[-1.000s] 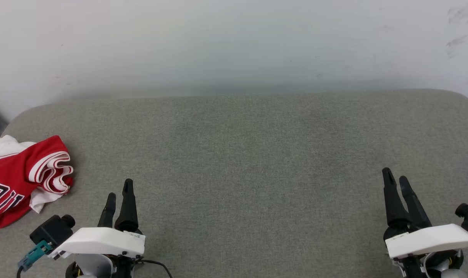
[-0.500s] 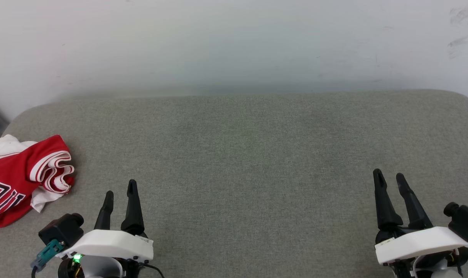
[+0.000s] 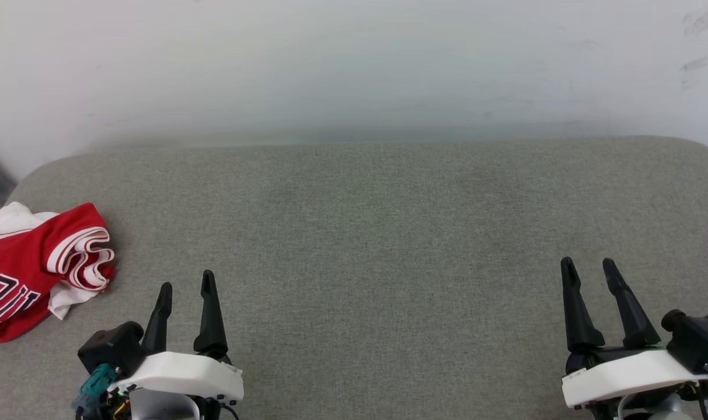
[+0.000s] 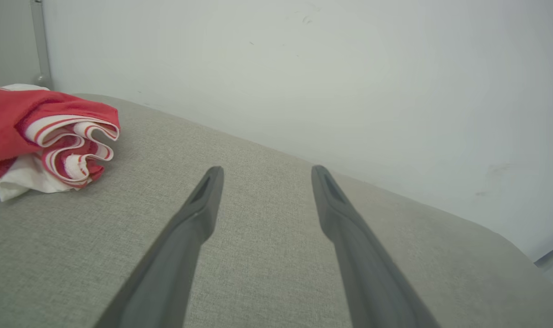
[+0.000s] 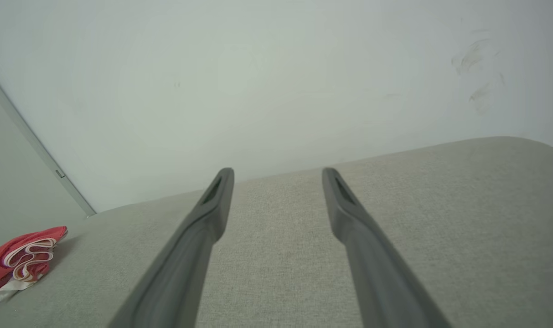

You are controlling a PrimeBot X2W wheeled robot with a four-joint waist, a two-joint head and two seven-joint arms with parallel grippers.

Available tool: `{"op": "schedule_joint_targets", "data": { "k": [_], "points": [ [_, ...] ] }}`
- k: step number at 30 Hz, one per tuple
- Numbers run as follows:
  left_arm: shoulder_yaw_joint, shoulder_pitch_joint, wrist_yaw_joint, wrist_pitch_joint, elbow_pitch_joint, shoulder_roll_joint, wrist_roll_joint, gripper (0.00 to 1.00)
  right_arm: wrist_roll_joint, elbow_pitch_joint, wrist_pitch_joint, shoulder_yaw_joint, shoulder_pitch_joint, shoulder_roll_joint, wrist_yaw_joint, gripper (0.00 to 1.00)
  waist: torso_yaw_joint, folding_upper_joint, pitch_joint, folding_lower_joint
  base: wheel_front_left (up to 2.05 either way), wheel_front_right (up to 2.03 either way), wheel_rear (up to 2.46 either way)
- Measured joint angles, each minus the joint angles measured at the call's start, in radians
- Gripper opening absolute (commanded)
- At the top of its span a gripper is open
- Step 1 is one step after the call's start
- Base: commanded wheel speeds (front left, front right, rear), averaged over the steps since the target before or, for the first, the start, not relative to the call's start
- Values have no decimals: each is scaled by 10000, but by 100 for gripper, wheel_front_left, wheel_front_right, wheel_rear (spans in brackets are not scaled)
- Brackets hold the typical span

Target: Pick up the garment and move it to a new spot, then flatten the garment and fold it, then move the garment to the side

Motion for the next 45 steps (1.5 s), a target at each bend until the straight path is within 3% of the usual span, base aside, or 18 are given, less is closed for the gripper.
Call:
{"op": "schedule_joint_targets", "data": {
  "k": [45],
  "points": [
    [-165,308,-29,-932,-52,-56,3156,100,-2752,-94,-932,-144,379,0,0,100,94,0,-18,0,0,0,0]
  ]
}}
